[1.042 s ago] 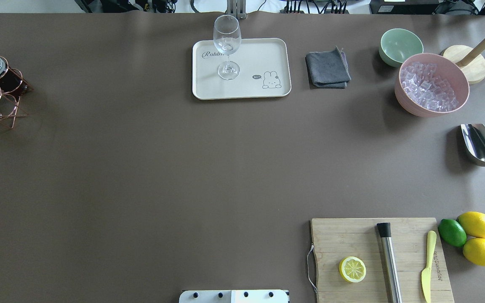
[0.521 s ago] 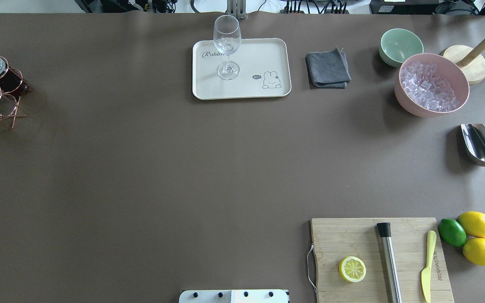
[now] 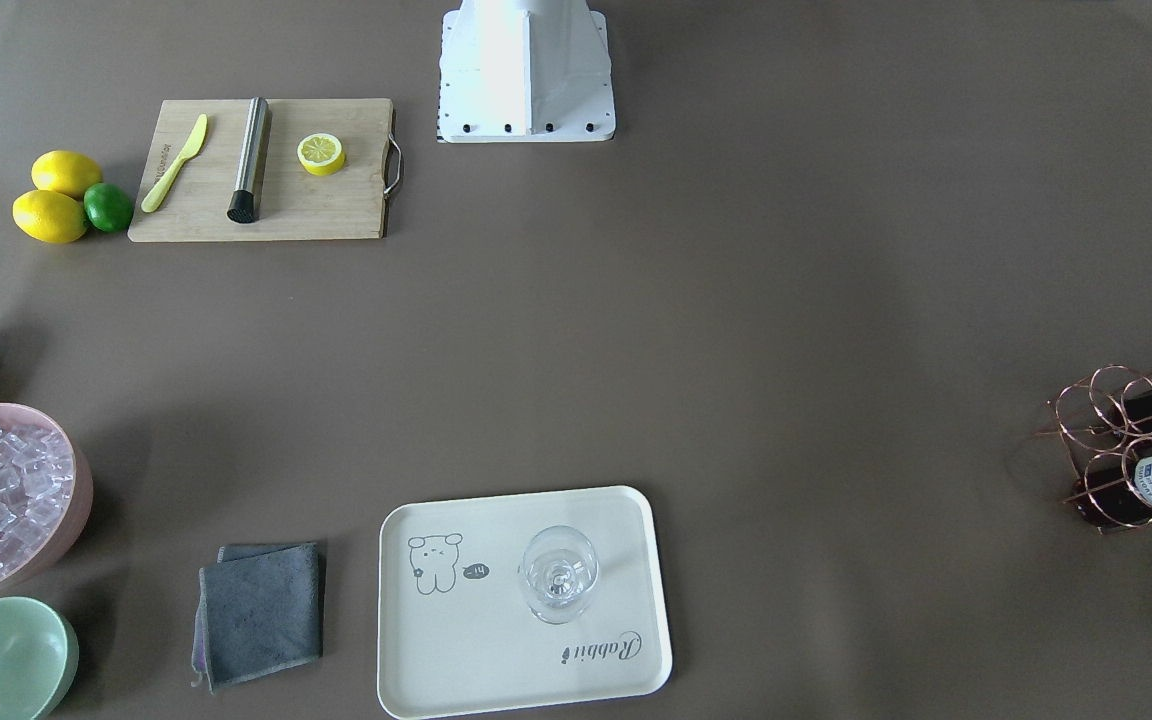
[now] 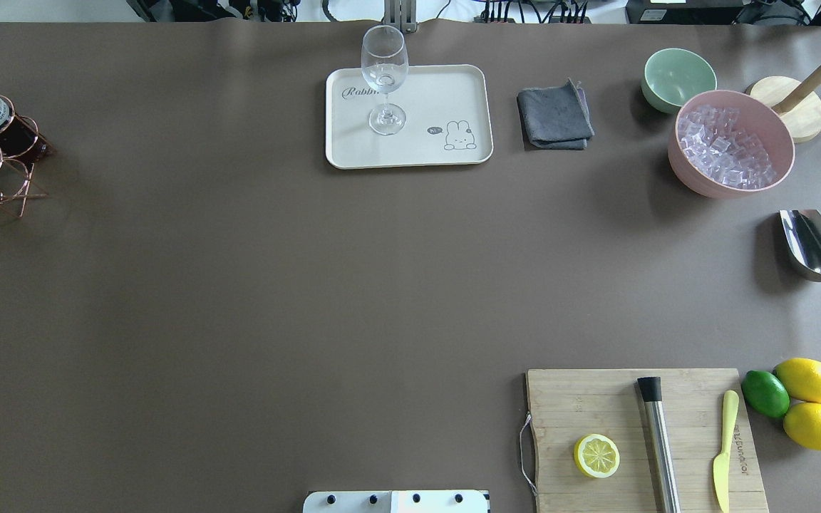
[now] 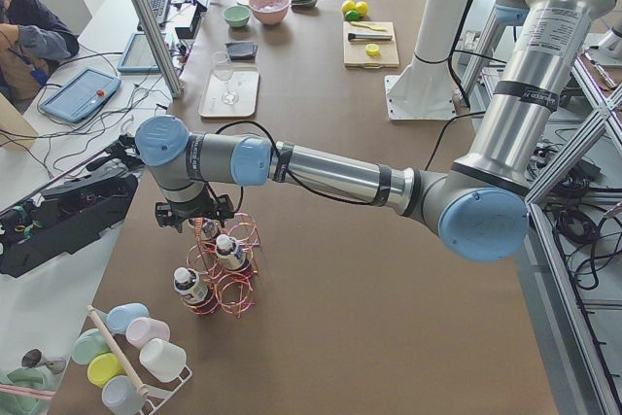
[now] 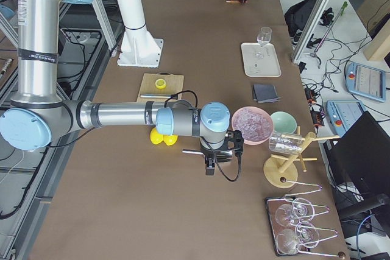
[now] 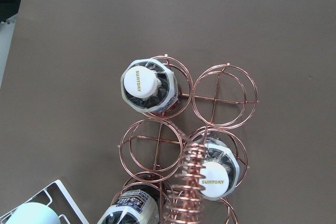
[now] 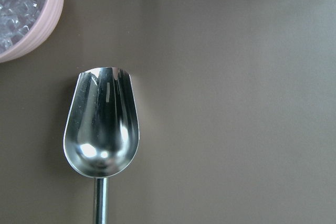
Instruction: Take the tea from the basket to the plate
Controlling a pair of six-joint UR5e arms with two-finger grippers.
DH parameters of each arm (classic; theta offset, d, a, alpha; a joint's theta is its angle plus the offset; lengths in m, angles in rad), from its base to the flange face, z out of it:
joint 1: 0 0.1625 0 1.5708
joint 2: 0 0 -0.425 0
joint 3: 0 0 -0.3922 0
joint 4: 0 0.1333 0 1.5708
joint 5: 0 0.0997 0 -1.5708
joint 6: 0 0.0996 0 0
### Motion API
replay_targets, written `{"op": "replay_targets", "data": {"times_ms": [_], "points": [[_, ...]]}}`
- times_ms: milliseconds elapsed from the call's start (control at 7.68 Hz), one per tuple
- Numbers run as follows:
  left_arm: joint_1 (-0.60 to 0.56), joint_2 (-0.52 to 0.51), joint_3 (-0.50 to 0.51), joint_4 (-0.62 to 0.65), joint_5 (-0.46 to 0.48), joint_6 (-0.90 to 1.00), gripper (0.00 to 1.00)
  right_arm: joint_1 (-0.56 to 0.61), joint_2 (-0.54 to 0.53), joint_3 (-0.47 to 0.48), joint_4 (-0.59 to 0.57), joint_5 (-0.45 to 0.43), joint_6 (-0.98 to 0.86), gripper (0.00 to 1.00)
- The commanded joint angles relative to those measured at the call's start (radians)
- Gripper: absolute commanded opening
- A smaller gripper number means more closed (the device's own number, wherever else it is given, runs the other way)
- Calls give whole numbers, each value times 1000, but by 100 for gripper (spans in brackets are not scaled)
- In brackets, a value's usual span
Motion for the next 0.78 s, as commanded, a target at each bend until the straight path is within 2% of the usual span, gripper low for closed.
{"op": "replay_targets", "data": {"times_ms": [0,130,261,651], "points": [[0,8,-5,-7,-5,2,81,0,0,0,0,0,0,100],[0,17,-15,-1,-5,1,27,0,0,0,0,0,1,100],[0,22,-18,-4,-5,1,0,0,0,0,0,2,0,100],[-5,30,-49,2,-5,-1,0,0,0,0,0,0,0,100]]}}
